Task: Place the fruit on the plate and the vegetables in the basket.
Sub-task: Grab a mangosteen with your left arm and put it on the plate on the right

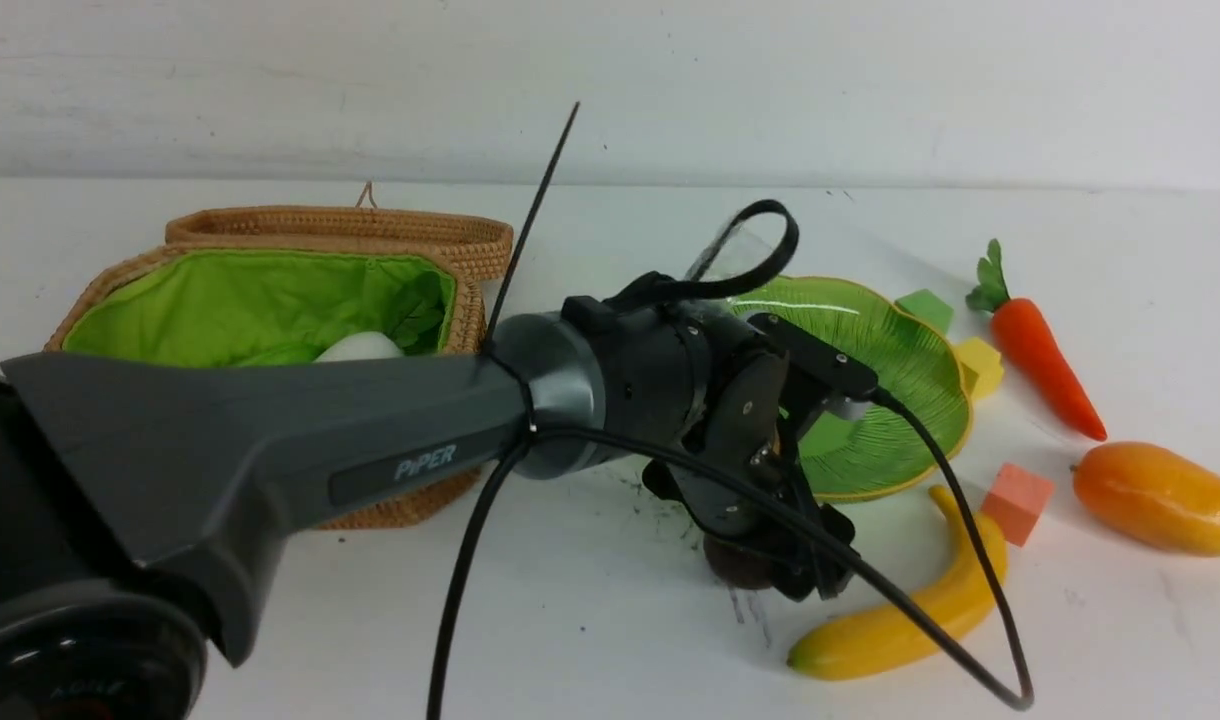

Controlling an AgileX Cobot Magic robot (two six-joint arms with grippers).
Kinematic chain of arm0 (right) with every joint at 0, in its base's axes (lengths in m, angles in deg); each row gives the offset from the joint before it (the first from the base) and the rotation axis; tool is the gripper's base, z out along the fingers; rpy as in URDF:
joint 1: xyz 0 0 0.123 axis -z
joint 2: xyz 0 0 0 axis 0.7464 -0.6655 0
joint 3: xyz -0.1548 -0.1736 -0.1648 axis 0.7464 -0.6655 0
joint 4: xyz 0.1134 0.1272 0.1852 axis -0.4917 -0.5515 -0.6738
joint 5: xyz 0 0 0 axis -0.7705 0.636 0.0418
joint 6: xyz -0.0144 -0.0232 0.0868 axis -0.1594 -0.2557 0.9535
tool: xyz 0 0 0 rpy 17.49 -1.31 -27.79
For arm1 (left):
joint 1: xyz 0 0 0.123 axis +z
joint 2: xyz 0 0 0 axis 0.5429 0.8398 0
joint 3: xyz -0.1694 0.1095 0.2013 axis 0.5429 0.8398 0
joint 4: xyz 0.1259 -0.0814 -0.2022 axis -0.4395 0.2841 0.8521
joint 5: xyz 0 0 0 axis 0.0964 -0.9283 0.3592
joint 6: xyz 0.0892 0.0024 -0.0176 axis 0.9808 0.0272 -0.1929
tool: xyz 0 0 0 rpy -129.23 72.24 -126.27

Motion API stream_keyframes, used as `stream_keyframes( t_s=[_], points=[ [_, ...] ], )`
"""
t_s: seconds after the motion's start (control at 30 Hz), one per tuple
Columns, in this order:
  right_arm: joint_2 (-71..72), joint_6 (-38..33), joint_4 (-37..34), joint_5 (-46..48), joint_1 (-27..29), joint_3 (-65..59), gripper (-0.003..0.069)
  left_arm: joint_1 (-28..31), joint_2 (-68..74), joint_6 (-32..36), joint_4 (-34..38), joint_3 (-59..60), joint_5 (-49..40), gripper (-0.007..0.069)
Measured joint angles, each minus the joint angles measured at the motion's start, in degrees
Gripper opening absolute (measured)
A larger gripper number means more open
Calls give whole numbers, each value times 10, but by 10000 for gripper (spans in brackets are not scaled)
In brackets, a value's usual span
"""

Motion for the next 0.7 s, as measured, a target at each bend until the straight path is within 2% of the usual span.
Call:
stream_keyframes(
  t_s=[0.27, 0.33, 0.47, 0.7],
  points=[
    [0, -6, 0, 0, 0, 0, 212, 0, 14, -14, -1, 0, 5, 640],
    [0, -6, 0, 0, 0, 0, 212, 0, 16, -14, -1, 0, 4, 619],
    [0, -7, 0, 0, 0, 0, 212, 0, 17, -14, -2, 0, -9, 522],
    [0, -9, 0, 0, 0, 0, 212, 0, 13, -14, -2, -1, -45, 522]
  ],
)
